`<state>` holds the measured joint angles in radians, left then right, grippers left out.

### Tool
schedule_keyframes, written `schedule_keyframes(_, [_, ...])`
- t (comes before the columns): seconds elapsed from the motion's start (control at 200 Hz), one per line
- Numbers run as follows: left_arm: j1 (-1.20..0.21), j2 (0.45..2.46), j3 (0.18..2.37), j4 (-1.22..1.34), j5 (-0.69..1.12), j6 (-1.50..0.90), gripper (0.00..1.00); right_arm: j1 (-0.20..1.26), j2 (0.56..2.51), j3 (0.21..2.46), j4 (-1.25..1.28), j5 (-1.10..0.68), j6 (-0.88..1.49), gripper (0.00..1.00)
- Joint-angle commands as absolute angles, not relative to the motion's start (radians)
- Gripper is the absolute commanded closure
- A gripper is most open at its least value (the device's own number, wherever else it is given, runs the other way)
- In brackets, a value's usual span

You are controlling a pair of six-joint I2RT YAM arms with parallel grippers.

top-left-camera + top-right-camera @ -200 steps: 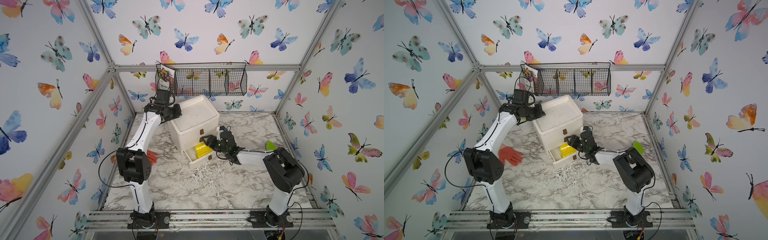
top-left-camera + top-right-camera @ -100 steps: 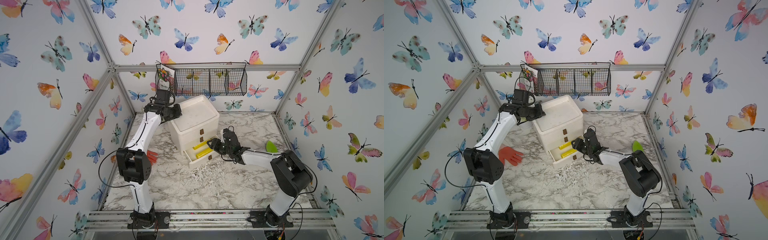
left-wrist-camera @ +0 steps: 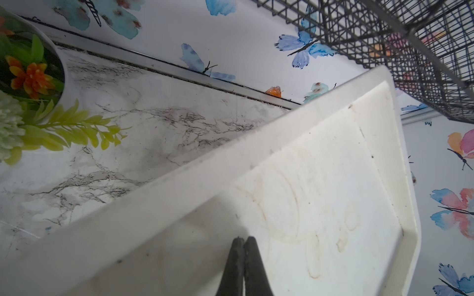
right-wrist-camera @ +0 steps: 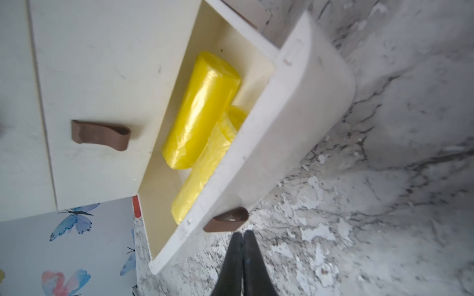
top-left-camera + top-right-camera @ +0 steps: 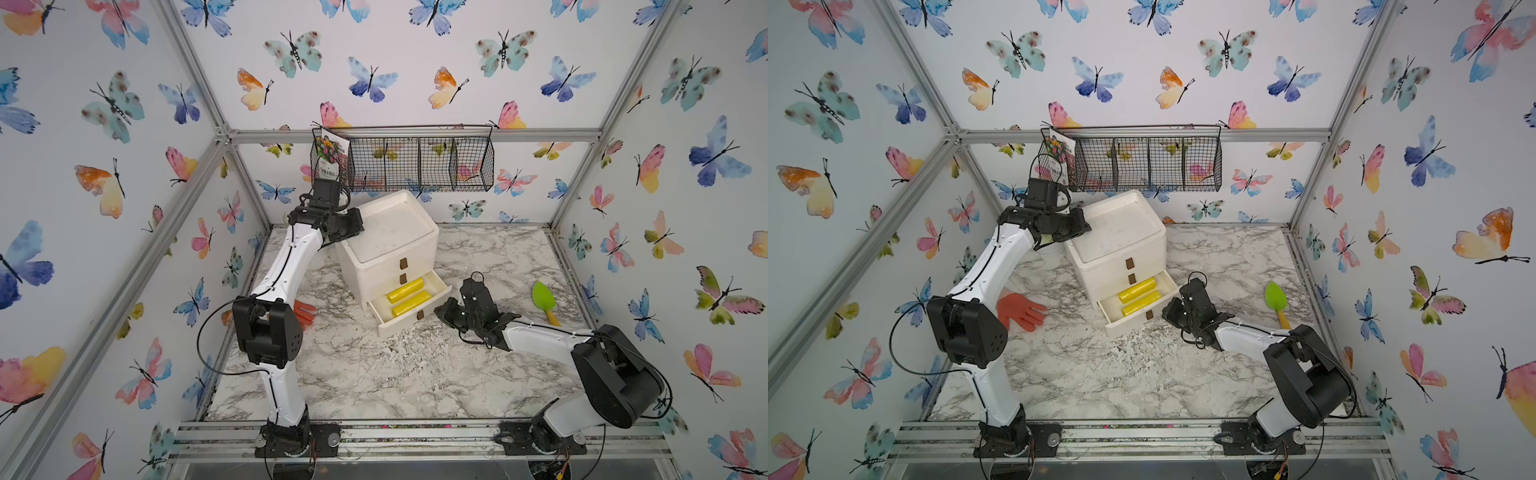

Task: Sort the rolls of trash bags by color and place them into the drawer
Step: Close the drawer of the storage box.

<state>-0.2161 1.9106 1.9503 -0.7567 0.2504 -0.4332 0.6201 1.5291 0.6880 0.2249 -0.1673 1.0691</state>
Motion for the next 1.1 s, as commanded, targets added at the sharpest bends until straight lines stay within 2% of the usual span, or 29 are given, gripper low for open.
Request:
schedule_keyframes(0.0, [-0.217,2.002,1.852,-0.993,0.177,-0.416,1.00,0.612,1.567,0.685,0.233,-0.201,1.103,0.98])
schedule_keyframes(0.556, [-0.238,1.919,1.663,-0.932,0.161,-0.422,1.00,0.623,1.785,0.885,0.332,-0.292,1.123,0.98])
schedule_keyframes(1.096, [-0.250,1.918,1.667,-0.938,0.167,-0.423,1.00,0.628,1.971,1.100,0.321,-0.305,1.074,0.98])
